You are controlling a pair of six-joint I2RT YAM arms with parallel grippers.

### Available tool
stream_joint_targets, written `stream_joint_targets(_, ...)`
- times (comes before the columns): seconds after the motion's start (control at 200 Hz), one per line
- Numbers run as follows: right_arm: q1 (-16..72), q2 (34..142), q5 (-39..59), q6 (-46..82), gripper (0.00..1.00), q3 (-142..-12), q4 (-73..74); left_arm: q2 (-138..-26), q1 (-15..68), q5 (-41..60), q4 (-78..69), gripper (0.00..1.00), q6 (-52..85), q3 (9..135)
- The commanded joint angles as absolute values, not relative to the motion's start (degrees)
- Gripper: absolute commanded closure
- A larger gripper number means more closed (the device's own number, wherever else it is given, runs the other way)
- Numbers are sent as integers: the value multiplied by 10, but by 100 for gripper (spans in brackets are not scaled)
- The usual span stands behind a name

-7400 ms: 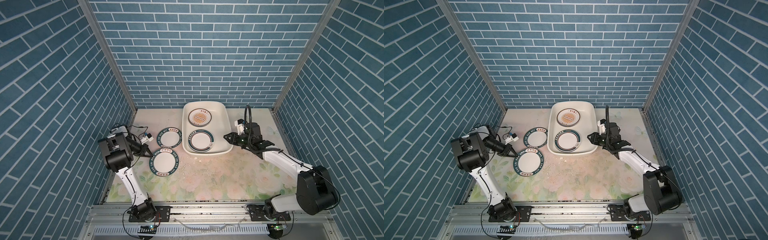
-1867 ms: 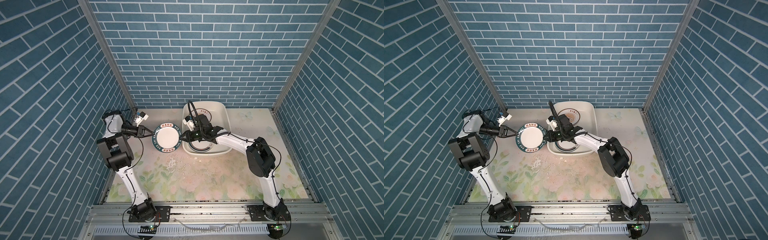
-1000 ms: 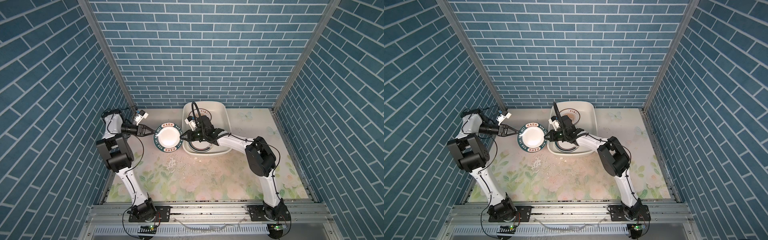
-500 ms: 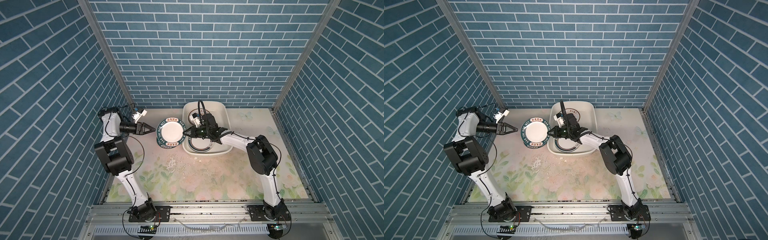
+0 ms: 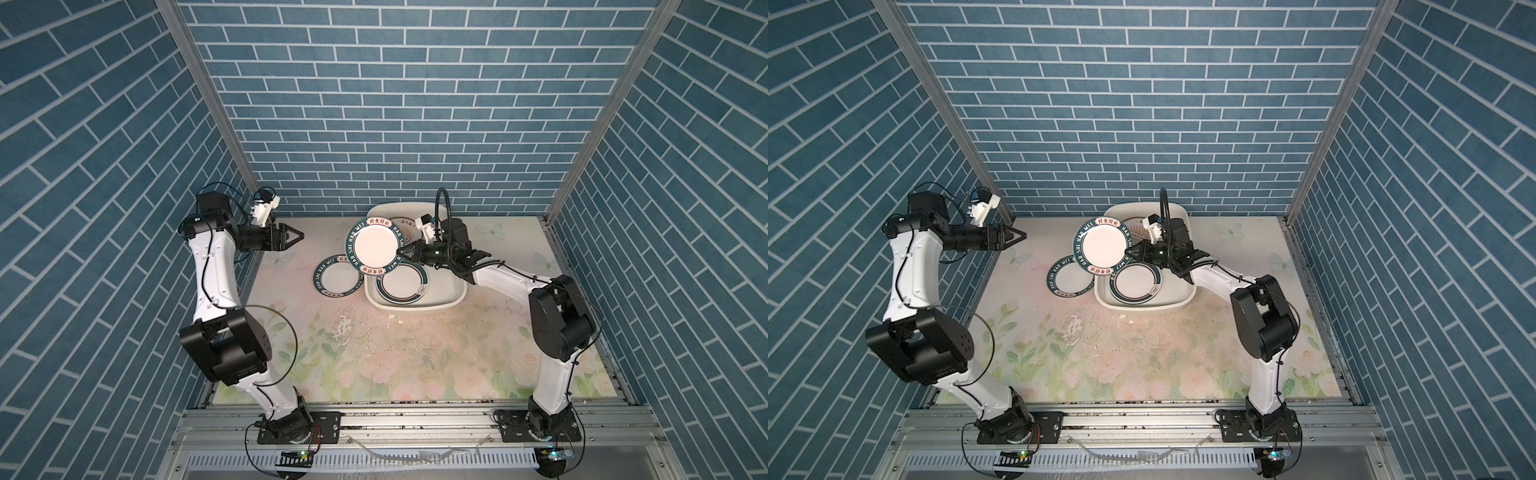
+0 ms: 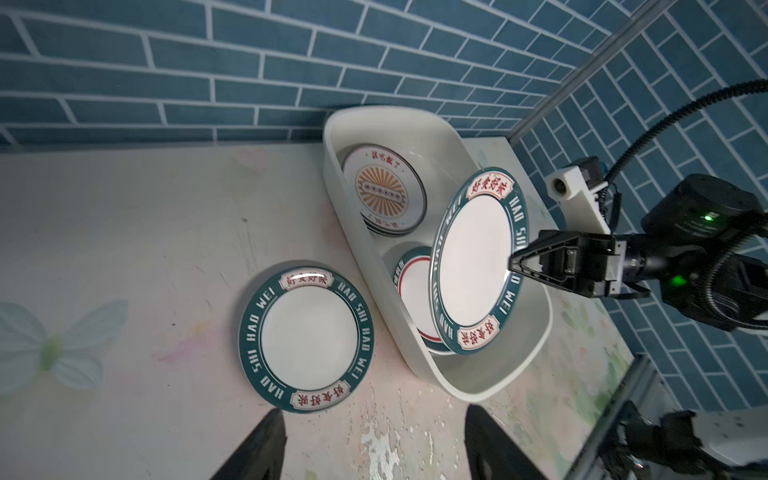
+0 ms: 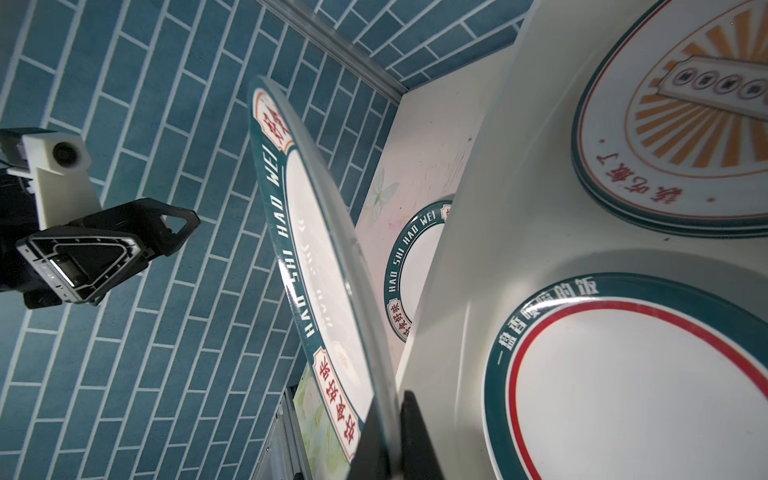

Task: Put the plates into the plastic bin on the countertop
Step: 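Lift the plate toward the bin with the right gripper while the left gripper withdraws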

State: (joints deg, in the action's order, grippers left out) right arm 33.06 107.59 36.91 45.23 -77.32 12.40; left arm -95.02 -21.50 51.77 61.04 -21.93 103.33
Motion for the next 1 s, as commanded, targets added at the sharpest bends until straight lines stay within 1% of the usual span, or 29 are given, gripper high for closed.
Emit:
stream_joint_targets(0.0, 312, 1027, 388, 459, 100, -753, 137, -893, -174, 411, 490, 22, -128, 991)
stream_joint_targets(0.075, 300, 1015, 399, 456, 100, -741, 119, -854, -143, 337, 455, 17, -110, 959)
stream_joint_targets(0.135, 291, 1003, 402, 450, 100, -729, 104, -830, -122, 301, 431, 12, -97, 939)
stream_joint_targets(0.385, 268, 971, 391, 415, 100, -704, 29, -784, -63, 228, 400, 6, -57, 878)
stream_joint_targets(0.5, 261, 966, 390, 411, 100, -697, 12, -766, -61, 238, 365, 6, -7, 843)
stream_joint_targets(0.685, 253, 955, 381, 392, 100, -693, -22, -740, -57, 265, 334, 6, 27, 797)
stream_joint_targets(0.92, 244, 952, 369, 361, 100, -703, -67, -692, -57, 347, 304, 7, 11, 753)
stream_joint_targets(0.995, 243, 959, 367, 345, 100, -715, -91, -681, -57, 373, 309, 8, -1, 757)
